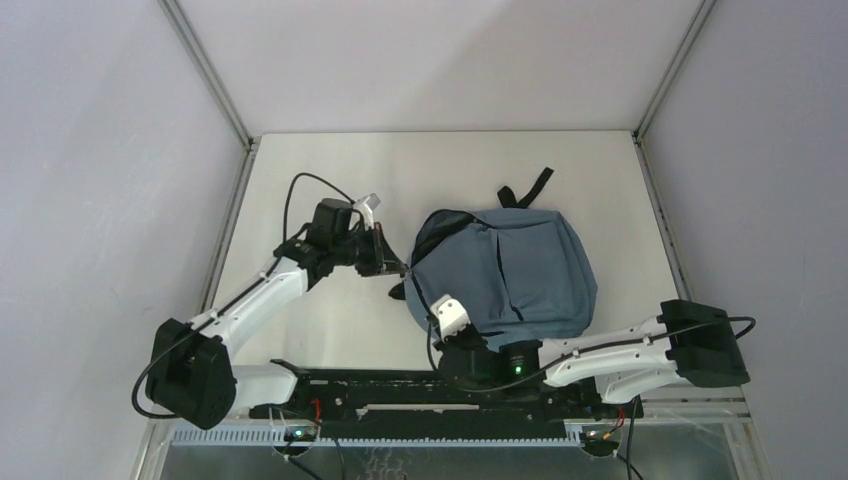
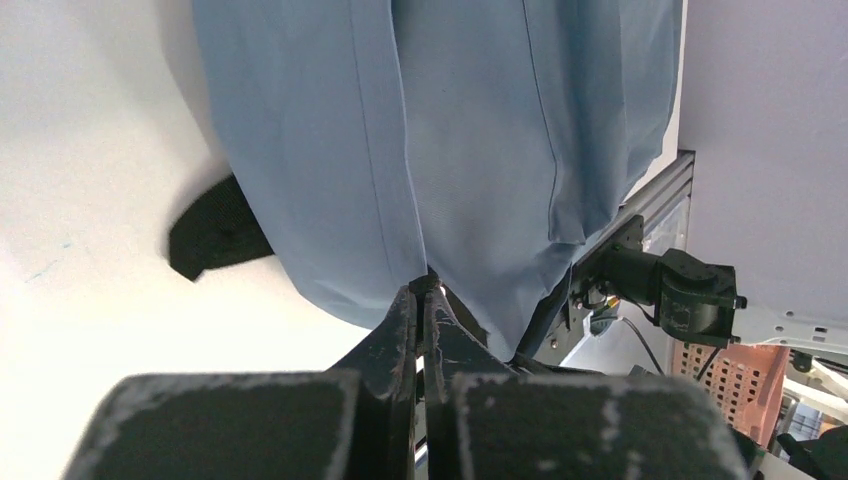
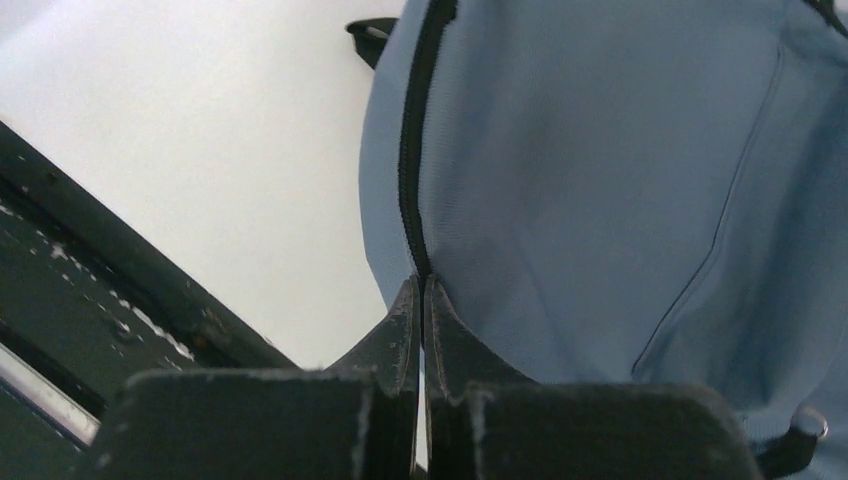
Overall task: Pack the student bag
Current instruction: Zip the student bag at the center of the board.
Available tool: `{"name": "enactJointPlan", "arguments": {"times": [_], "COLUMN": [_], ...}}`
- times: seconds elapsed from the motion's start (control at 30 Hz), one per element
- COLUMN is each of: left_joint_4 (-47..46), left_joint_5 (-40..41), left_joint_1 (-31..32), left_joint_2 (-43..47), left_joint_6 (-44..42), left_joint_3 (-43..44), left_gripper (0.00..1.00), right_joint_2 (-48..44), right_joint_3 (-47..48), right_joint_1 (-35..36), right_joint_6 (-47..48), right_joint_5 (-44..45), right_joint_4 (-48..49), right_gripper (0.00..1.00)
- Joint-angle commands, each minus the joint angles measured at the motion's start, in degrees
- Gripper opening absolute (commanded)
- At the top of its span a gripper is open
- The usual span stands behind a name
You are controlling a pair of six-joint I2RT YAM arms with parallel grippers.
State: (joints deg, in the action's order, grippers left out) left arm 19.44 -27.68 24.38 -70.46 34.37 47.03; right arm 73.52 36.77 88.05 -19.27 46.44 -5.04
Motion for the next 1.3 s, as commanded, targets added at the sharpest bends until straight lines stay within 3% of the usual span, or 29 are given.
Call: {"name": "enactJointPlan", "arguments": {"times": [0.0,0.13,0.43,0.47,0.53,0.57,0.63,0.77,0.93,1.2,1.27], "left_joint_4": [-2.7,-2.9,-6.7,-6.6,-6.2,-6.2,-6.2,-6.5,-7.3,-7.5,-7.7], "left_joint_5": [1.2,1.7,-1.2,-1.1,-1.1,-1.5,-1.9,-2.1,-1.9,-1.2,-1.2], "left_joint_1": [-0.7,-1.9,-1.5,-1.3,-0.2,0.0,0.8,2.4,2.8,2.9,2.9], "left_joint_2": [-1.4,-4.5,-12.8,-12.1,-10.7,-10.1,-9.1,-7.6,-8.4,-8.4,-9.0], "left_joint_6": [-2.5,-2.8,0.3,-0.3,-0.9,-0.8,-0.4,-0.8,-0.3,-0.3,-0.2], "left_joint_3": [7.2,10.7,16.1,15.6,14.6,14.0,13.0,11.7,11.5,11.6,12.0], "left_gripper": [0.0,0.0,0.0,0.0,0.0,0.0,0.0,0.0,0.0,0.0,0.0], "right_joint_2": [-2.5,-3.7,-8.9,-10.1,-13.1,-14.7,-17.1,-17.9,-10.2,7.9,9.7], "right_joint_3": [-1.4,-1.4,-0.9,-0.4,-0.1,-0.1,-0.1,-0.3,0.5,8.5,8.6], "right_joint_1": [5.1,9.9,15.5,15.2,15.2,15.2,14.2,2.7,-8.7,-13.6,-13.5], "right_joint_6": [-16.7,-27.4,-35.4,-36.3,-33.2,-30.6,-24.4,-12.6,-0.8,3.8,3.4], "right_joint_5": [6.8,9.9,9.8,9.6,10.5,11.1,13.8,9.3,0.6,-1.1,-0.7], "right_joint_4": [-19.2,-29.0,-35.5,-35.9,-32.2,-29.3,-22.9,-7.8,11.4,17.8,18.0], "right_gripper": [0.0,0.0,0.0,0.19,0.73,0.88,0.99,1.0,0.97,0.94,0.8]}}
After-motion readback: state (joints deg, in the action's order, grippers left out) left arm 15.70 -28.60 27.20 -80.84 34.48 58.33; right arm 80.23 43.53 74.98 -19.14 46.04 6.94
